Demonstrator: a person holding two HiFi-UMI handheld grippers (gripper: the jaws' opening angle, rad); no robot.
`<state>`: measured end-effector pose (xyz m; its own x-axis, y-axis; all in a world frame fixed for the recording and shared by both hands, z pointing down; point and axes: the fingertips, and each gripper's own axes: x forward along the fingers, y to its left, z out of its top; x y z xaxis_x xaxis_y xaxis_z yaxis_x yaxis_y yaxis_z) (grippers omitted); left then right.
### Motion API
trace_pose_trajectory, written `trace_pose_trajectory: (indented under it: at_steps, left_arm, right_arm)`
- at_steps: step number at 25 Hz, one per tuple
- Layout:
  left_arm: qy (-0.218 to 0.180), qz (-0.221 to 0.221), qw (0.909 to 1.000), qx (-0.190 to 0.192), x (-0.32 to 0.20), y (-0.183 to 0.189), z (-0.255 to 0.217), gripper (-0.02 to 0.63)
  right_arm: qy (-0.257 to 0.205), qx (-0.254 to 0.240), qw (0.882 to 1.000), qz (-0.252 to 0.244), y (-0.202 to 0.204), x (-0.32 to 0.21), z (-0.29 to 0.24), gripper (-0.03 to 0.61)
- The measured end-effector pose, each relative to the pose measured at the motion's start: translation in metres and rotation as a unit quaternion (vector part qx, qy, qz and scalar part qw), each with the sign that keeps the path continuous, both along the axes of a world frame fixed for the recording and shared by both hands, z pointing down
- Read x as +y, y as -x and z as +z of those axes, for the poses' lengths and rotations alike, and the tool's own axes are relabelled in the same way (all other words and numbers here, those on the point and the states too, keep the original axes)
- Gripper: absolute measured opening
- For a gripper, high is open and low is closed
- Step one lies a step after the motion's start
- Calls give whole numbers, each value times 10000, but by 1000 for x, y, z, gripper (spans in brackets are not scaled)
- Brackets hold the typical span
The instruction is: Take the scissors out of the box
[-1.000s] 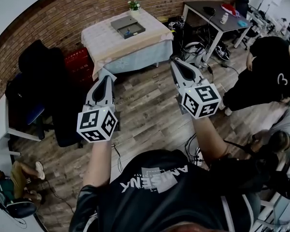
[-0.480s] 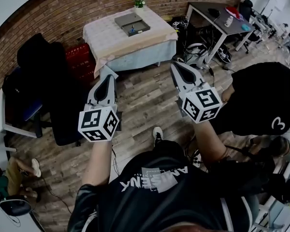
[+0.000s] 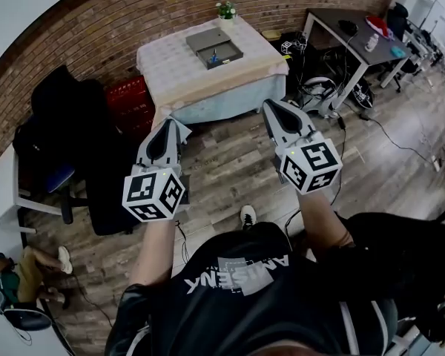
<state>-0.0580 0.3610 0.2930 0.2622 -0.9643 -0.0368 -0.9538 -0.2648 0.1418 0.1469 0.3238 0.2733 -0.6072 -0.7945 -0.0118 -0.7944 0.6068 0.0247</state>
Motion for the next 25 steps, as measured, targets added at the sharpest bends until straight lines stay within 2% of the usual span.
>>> trace_pose_trajectory:
  at_steps: [14,20,25]
  left_arm:
    - [398,126,9991,-116,-136,-78,22,12]
    - [468,112,9987,-174,-169,-104,26,12]
    - [574,40,9980,-273,-185,-105,35,12]
  right_arm:
    - [305,-147,9994,7,-75,-120,26,41]
    - [407,-184,9990,-81,-100,-152,36,41]
    - [457,-258,9986,-105,-107,-175,44,41]
